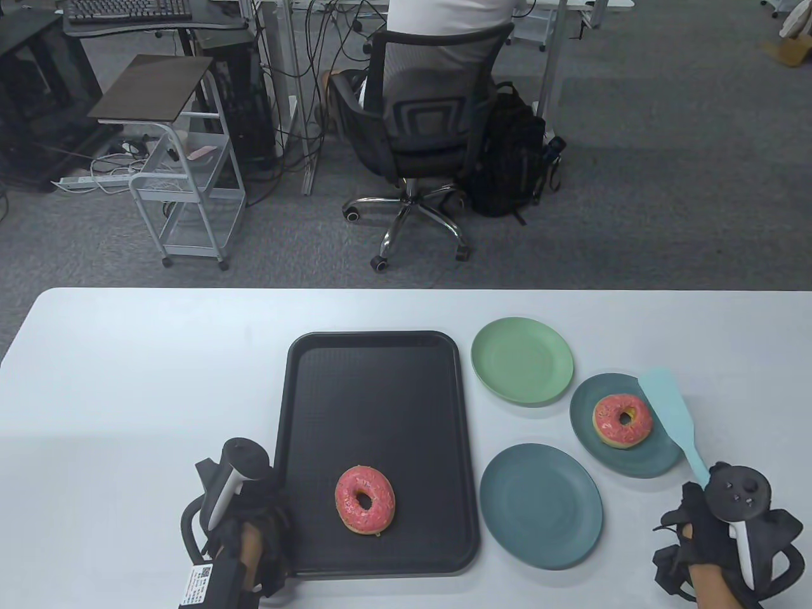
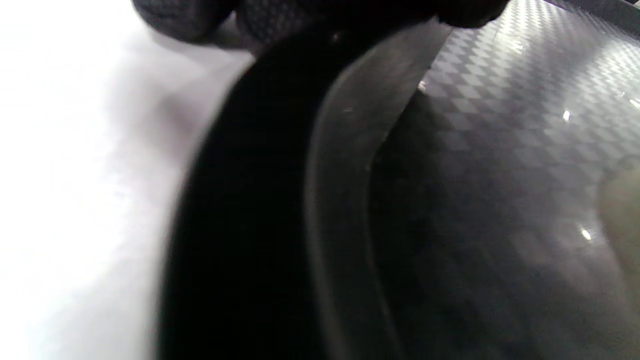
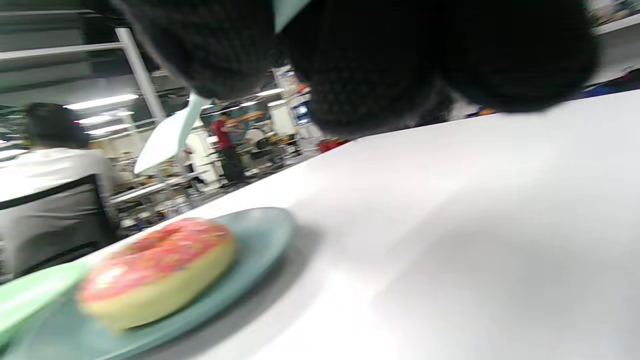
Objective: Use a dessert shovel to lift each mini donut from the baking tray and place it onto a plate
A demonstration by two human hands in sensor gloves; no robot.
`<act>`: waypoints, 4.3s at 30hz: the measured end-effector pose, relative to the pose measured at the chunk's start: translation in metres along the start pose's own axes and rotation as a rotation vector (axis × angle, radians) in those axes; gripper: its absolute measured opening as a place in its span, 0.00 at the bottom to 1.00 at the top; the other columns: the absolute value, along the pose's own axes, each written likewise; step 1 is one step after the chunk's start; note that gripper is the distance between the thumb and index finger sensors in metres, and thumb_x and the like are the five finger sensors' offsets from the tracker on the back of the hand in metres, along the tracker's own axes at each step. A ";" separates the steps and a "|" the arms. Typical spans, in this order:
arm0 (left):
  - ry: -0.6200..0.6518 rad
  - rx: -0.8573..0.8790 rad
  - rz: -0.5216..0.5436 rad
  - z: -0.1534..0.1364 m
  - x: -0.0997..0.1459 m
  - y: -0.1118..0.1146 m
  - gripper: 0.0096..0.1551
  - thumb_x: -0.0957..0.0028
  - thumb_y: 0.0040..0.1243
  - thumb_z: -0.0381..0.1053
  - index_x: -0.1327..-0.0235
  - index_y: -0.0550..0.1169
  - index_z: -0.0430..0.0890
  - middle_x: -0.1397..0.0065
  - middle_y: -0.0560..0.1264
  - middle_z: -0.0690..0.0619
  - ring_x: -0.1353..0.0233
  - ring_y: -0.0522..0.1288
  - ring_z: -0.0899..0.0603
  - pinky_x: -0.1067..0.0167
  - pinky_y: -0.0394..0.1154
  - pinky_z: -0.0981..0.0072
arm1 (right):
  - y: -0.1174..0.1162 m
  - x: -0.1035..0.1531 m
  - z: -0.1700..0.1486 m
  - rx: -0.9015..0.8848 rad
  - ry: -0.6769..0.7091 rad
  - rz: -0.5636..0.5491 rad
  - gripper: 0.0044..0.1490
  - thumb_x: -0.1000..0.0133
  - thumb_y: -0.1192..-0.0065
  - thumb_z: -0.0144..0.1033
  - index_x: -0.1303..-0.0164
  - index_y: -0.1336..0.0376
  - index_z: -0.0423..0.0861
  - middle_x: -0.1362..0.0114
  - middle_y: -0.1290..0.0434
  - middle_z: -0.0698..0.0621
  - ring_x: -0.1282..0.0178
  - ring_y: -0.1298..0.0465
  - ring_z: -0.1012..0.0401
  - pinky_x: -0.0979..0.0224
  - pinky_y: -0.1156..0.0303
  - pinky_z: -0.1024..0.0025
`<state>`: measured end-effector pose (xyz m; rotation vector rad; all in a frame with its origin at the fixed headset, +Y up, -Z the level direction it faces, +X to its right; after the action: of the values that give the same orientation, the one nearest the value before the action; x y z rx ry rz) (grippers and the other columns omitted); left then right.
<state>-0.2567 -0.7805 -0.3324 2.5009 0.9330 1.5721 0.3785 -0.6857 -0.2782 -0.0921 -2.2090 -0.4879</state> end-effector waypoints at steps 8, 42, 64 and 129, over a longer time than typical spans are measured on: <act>0.000 0.000 0.000 0.000 0.000 0.000 0.36 0.54 0.57 0.57 0.31 0.61 0.56 0.41 0.70 0.57 0.51 0.78 0.48 0.47 0.74 0.52 | -0.015 0.033 0.070 -0.074 0.338 0.275 0.37 0.50 0.29 0.42 0.31 0.38 0.43 0.37 0.29 0.41 0.53 0.21 0.52 0.44 0.22 0.48; 0.053 0.022 -0.072 -0.003 -0.002 0.002 0.41 0.54 0.57 0.54 0.29 0.53 0.57 0.38 0.67 0.56 0.48 0.75 0.48 0.46 0.73 0.53 | -0.088 0.151 0.169 0.177 0.760 0.545 0.37 0.49 0.31 0.43 0.31 0.38 0.42 0.42 0.25 0.39 0.62 0.21 0.52 0.49 0.21 0.48; 0.046 0.029 -0.062 -0.002 -0.002 0.003 0.39 0.54 0.57 0.53 0.29 0.55 0.56 0.39 0.67 0.56 0.49 0.76 0.48 0.46 0.73 0.53 | -0.119 0.137 0.220 0.157 0.877 0.585 0.36 0.50 0.32 0.40 0.30 0.38 0.49 0.38 0.28 0.40 0.55 0.23 0.50 0.41 0.25 0.44; 0.047 0.042 -0.080 -0.004 -0.003 0.003 0.40 0.54 0.57 0.54 0.29 0.55 0.56 0.39 0.67 0.56 0.49 0.75 0.48 0.47 0.73 0.54 | -0.073 0.038 0.114 -0.108 0.660 0.556 0.35 0.51 0.33 0.37 0.31 0.37 0.50 0.35 0.30 0.40 0.47 0.29 0.46 0.30 0.37 0.39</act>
<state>-0.2592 -0.7855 -0.3316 2.4304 1.0692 1.6102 0.2535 -0.7143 -0.3359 -0.5110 -1.4272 -0.2668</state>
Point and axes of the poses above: the tracker on the back of each hand, its own z axis roughly to the thumb side, its own x axis roughly from the fingertips to the wrist, y = z × x, the point moved 2 cm from there along -x, roughly from the wrist to the fingertips
